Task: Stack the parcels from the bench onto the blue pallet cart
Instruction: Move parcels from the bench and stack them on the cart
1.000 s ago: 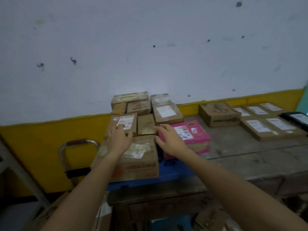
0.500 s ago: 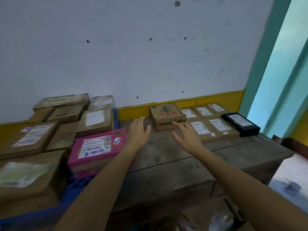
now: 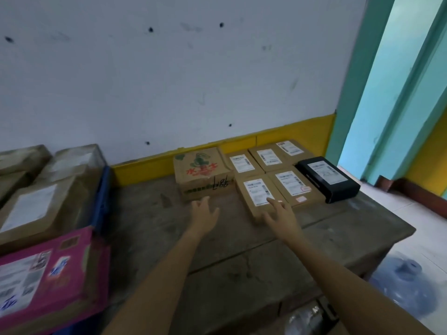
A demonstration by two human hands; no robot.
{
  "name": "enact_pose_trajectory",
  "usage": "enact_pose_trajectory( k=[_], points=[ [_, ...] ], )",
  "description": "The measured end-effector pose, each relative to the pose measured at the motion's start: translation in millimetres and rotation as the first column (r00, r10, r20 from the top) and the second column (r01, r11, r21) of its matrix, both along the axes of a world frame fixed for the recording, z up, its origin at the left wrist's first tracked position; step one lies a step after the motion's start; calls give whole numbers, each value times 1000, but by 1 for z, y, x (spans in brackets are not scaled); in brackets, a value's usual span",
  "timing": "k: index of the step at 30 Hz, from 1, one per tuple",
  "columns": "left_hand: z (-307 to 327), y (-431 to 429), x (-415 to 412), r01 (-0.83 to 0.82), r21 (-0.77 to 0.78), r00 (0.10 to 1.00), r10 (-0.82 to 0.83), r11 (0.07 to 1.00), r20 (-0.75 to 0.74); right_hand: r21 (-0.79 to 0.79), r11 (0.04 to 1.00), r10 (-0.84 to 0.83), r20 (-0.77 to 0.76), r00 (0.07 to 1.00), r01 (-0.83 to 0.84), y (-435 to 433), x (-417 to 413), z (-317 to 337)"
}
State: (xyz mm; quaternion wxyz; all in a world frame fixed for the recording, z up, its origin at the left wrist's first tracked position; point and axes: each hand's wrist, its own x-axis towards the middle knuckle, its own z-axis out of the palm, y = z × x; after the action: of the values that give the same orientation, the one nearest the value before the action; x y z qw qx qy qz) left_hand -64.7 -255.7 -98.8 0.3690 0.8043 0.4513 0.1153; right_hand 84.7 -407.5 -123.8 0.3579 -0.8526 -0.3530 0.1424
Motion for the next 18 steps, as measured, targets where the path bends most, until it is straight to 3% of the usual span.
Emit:
enact_pose_trajectory(
  k=[9,18],
  points=[
    [-30,147,41,-219,133,974,224,967,-26,-30,999,45,7,999,-45,137,48,-14],
    [-42,290,76,-273,-26,961,274,962,30,44,995,90,-67,994,-87,239,76,-35]
  ],
)
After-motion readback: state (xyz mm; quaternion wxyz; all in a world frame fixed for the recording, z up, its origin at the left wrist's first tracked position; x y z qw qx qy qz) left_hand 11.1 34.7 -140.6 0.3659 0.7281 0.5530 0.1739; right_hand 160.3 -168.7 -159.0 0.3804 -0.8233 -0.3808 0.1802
